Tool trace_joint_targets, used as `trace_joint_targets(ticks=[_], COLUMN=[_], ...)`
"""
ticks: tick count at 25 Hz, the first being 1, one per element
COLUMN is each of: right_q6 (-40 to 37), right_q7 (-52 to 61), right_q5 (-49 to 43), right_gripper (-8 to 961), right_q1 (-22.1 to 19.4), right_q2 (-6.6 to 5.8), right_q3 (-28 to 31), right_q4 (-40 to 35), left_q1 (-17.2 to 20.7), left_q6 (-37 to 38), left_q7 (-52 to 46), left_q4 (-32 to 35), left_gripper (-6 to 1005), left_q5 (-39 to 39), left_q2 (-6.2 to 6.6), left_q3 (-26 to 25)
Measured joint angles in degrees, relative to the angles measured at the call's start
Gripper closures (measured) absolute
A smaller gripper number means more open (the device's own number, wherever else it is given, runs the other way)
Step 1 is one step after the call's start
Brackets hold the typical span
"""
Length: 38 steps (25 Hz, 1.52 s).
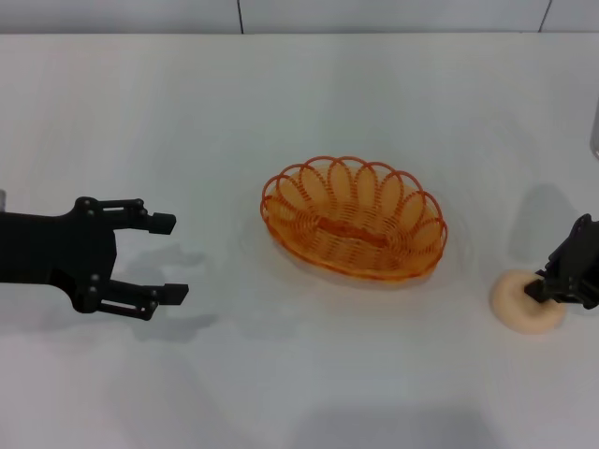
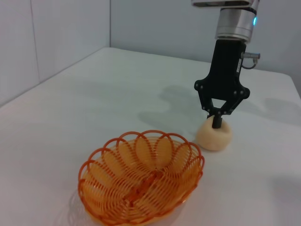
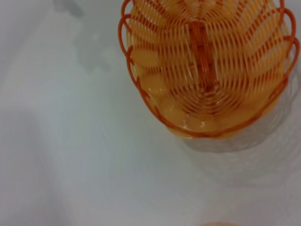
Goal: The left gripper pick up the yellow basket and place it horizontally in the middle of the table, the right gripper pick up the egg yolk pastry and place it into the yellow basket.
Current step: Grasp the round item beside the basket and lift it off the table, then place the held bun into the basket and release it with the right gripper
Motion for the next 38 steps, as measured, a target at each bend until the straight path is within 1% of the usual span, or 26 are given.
trace_joint_targets(ticks=[5, 10, 14, 15, 16, 18, 20, 23, 28, 30, 34, 38], right_q6=[-0.04, -0.7, -1.07, -1.07, -0.67, 0.45, 2.98, 10.14, 21.62, 25.1, 29.67, 30.95], right_q7=[-0.24, -0.2, 0.0, 0.0, -0.04, -0.21, -0.55, -1.04, -3.34, -3.46, -3.46, -4.3], right_q5=[0.41, 2.0, 6.72, 6.72, 9.53, 12.33, 15.62, 19.53, 21.66, 21.8, 24.23, 26.54], right_gripper=[889, 911, 913, 913, 913, 913, 913, 914, 913, 910, 904, 898], right_q1=[-0.12, 0.26, 1.6, 1.6, 2.07, 2.24, 2.11, 1.26, -0.04, 0.01, 0.2, -0.02], right_q2=[0.02, 0.02, -0.01, -0.01, 0.09, 0.25, 0.41, 0.47, 0.57, 0.58, 0.66, 0.64], right_q3=[0.27, 1.49, 2.03, 2.03, 1.73, 1.17, 0.05, -3.92, -12.92, -15.54, -17.58, -17.86], right_q4=[-0.39, -4.05, -6.91, -6.91, -7.81, -8.06, -7.68, -6.2, -3.98, -2.72, -0.09, 1.08], left_q1=[0.43, 0.99, 1.11, 1.11, 1.11, 0.88, 0.71, 0.71, 0.8, 0.8, 0.68, 0.64], left_q6=[0.25, 0.38, 0.41, 0.42, 0.42, 0.44, 0.44, 0.43, 0.05, 0.04, 0.01, -0.01], left_q7=[0.15, 0.78, 0.85, 0.85, 0.85, 0.86, 0.87, 0.87, 0.88, 0.88, 0.88, 1.02], left_q4=[0.04, 0.04, 0.04, 0.04, 0.04, 0.04, 0.04, 0.04, 0.04, 0.04, 0.04, 0.04], left_gripper=[116, 116, 116, 116, 116, 116, 116, 116, 116, 116, 116, 116], left_q5=[0.0, -0.01, -0.01, -0.01, -0.01, -0.01, -0.01, -0.01, -0.01, 0.0, 0.0, 0.0], left_q2=[-0.14, -0.26, -0.4, -0.42, -0.42, -0.67, -0.91, -1.11, -1.23, -1.23, -1.23, -1.22], left_q3=[-0.01, -0.04, 0.03, 0.06, 0.06, 0.08, 0.12, 0.49, 0.7, 0.7, 0.7, 0.71])
